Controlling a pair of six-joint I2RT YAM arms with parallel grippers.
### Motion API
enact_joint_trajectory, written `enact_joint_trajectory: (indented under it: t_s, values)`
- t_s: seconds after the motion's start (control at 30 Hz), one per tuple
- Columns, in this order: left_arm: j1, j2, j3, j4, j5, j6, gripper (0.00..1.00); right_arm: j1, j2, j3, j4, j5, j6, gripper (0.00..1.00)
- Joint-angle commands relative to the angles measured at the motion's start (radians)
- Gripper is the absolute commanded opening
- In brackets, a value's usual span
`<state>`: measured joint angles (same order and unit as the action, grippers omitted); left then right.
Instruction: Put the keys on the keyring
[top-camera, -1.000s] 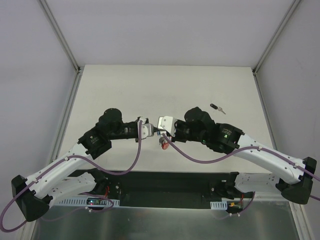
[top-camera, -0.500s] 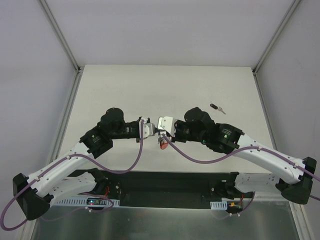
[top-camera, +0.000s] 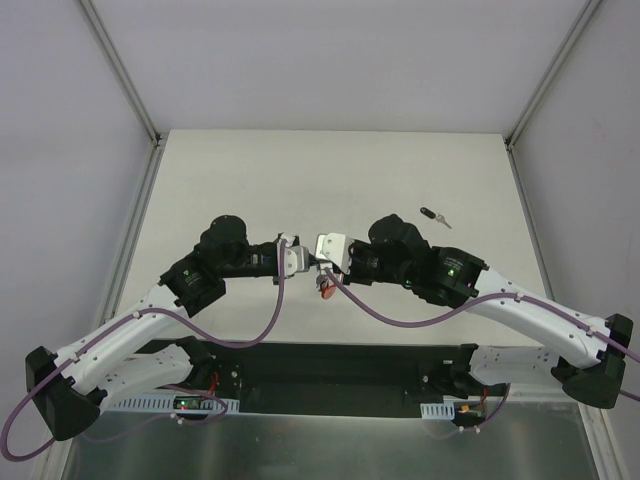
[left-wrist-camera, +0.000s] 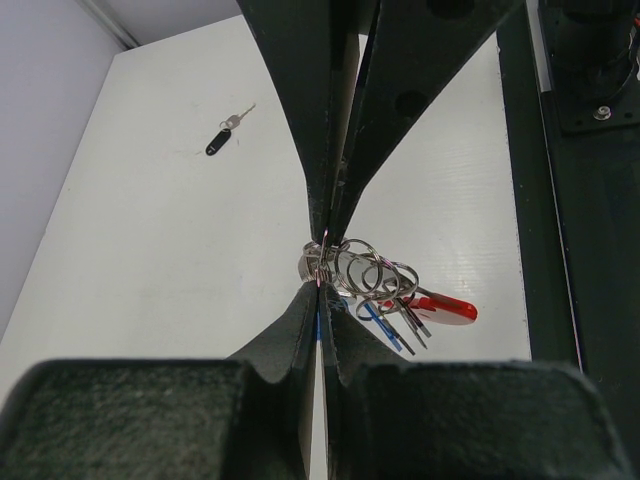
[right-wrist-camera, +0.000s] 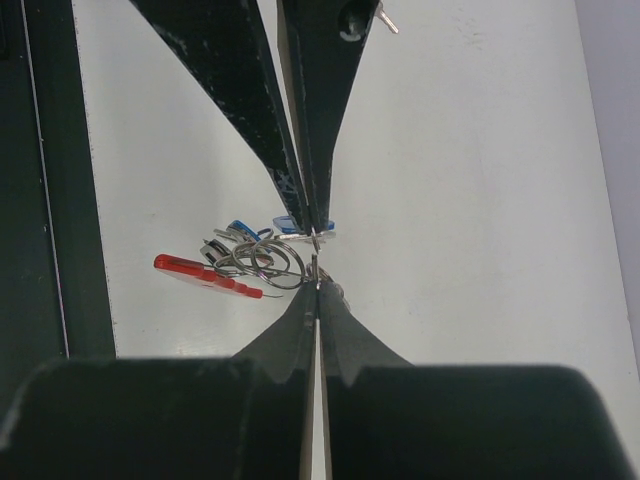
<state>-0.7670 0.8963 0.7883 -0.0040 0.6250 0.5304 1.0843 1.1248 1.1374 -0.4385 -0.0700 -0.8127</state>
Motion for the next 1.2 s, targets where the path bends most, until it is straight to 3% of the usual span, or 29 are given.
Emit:
enact_joint_trajectory:
  t_s: [0.0,0.6,1.17]
  values:
    - [-0.011,-0.008,0.014,0.052,0.035,-0.017,0.00,0.006,-0.007,0.025,0.057,-0.022,-0.002,0.02]
    - [-0.011,0.000,0.009,0.052,0.036,-0.015,0.00,0.006,-0.017,0.019,0.061,0.044,0.004,0.01]
    - [-0.018,0.003,0.011,0.052,0.044,-0.018,0.00,0.005,-0.017,0.025,0.069,0.004,0.012,0.01]
